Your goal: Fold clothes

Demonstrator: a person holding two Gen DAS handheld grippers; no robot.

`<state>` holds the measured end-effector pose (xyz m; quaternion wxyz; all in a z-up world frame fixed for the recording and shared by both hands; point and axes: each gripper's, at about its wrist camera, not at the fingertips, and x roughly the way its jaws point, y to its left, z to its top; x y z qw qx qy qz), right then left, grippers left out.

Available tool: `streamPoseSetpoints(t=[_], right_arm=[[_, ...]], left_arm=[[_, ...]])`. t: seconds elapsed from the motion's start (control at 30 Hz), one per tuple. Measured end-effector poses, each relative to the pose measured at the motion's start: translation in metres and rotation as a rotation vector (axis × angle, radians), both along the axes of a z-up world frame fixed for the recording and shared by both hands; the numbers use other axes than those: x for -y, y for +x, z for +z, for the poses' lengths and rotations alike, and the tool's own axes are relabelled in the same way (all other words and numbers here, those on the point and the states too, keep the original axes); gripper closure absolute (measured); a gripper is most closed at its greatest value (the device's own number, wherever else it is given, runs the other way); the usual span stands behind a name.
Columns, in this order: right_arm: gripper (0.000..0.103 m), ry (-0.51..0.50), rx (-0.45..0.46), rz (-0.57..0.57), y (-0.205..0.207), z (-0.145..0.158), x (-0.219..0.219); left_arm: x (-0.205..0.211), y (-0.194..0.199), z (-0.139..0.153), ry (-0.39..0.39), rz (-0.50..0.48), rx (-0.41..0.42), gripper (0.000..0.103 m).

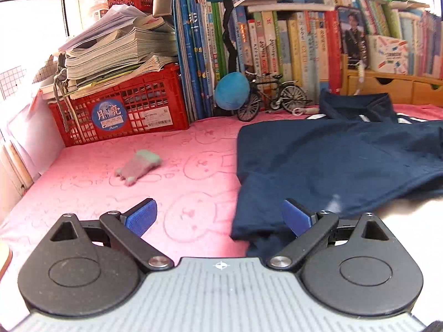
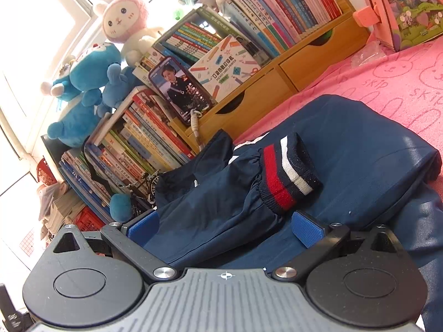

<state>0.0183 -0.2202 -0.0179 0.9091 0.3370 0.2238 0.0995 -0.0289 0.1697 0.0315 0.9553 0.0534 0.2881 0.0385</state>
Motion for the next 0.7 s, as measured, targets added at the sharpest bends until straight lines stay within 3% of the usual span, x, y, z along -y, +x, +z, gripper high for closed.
streamPoseSetpoints(t=[0.1,0.2,0.27,0.43,0.57,0.7], right_arm=[[0.0,-0.045,-0.023,0.023,-0.001,0.003,-0.003],[0.001,-0.253,-0.02,0.108,-0.027,0.021,-0.02],[0.001,-0.375,0.039,0.153,-0.069,0.034,-0.03],[0.0,-0.657,0.243,0.13,-0.191,0.046,-0.018],[0.0,-0.786,0.144,0.163,-0.256,0.044,0.001],[0.0,-0.703,-0.009,0.242,-0.292,0.029,0.021]], left_arm=[[0.009,-0.042,0.001,-0.018,-0.05,0.025,0.005],[0.017,-0.086,0.0,0.003,-0.078,0.052,0.003],[0.022,-0.114,-0.003,0.031,-0.097,0.067,0.002],[0.033,-0.181,-0.009,0.15,-0.192,0.077,0.0],[0.031,-0.216,-0.012,0.146,-0.313,0.001,0.0],[0.021,-0.226,-0.021,-0.017,-0.323,-0.09,0.0]])
